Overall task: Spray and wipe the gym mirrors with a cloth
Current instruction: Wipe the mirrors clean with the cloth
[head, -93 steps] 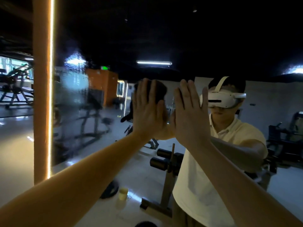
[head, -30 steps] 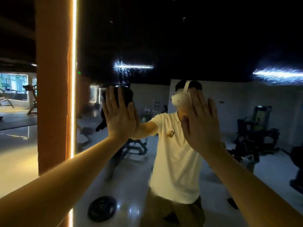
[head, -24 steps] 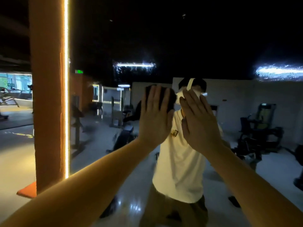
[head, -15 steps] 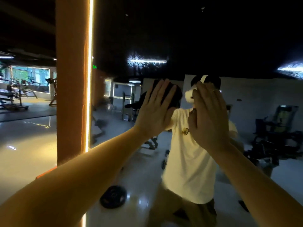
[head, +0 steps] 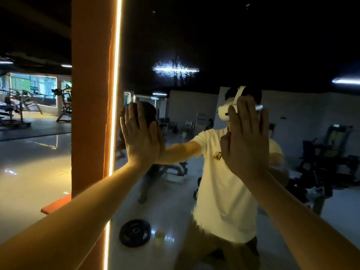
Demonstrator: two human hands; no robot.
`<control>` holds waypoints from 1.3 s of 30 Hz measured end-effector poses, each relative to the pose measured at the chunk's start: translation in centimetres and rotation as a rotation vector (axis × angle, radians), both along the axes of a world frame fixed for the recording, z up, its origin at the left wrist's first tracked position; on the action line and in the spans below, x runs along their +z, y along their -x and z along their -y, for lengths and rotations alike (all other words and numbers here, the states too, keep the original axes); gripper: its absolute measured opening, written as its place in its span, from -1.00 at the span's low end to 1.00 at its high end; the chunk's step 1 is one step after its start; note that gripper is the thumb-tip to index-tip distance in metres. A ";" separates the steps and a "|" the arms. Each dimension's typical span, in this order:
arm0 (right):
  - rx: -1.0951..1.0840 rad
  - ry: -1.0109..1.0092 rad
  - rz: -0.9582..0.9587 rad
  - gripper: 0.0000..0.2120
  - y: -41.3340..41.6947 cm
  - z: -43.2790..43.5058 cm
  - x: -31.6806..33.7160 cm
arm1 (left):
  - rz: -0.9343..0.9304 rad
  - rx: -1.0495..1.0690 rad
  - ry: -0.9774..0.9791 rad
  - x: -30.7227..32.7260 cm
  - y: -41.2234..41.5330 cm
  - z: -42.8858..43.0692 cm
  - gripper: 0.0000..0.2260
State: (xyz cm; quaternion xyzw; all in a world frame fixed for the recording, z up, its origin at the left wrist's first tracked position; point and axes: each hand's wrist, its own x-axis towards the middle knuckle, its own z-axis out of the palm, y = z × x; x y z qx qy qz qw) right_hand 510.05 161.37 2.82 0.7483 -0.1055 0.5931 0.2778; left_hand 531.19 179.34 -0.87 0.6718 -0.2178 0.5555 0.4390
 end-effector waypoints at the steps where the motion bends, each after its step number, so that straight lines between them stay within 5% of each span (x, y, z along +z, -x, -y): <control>1: 0.007 0.002 -0.002 -0.42 0.0 0.0 0.0 | 0.040 -0.019 -0.048 -0.6 1.4 1.0 -0.43; 7: 0.097 -0.002 -0.100 -0.42 2.4 0.4 0.4 | 0.126 -0.068 -0.197 -2.1 10.0 7.3 -0.41; 11: 0.142 -0.011 -0.084 -0.45 5.6 2.3 -0.3 | 0.363 -0.149 -0.419 -3.0 14.4 10.7 -0.46; 16: 0.123 0.048 0.001 -0.53 6.1 3.4 -0.2 | 0.564 -0.127 -0.613 0.6 11.6 8.7 -0.47; 21: 0.100 0.047 0.166 -0.62 3.5 1.4 1.8 | 0.351 -0.025 -0.283 8.1 4.3 3.2 -0.46; 27: 0.022 0.045 0.136 -0.50 2.6 1.9 1.1 | 0.049 0.029 -0.035 10.1 3.5 2.5 -0.40; 39: 0.148 0.025 -0.035 -0.43 7.3 4.4 0.5 | 0.433 -0.078 -0.364 11.5 15.5 12.3 -0.45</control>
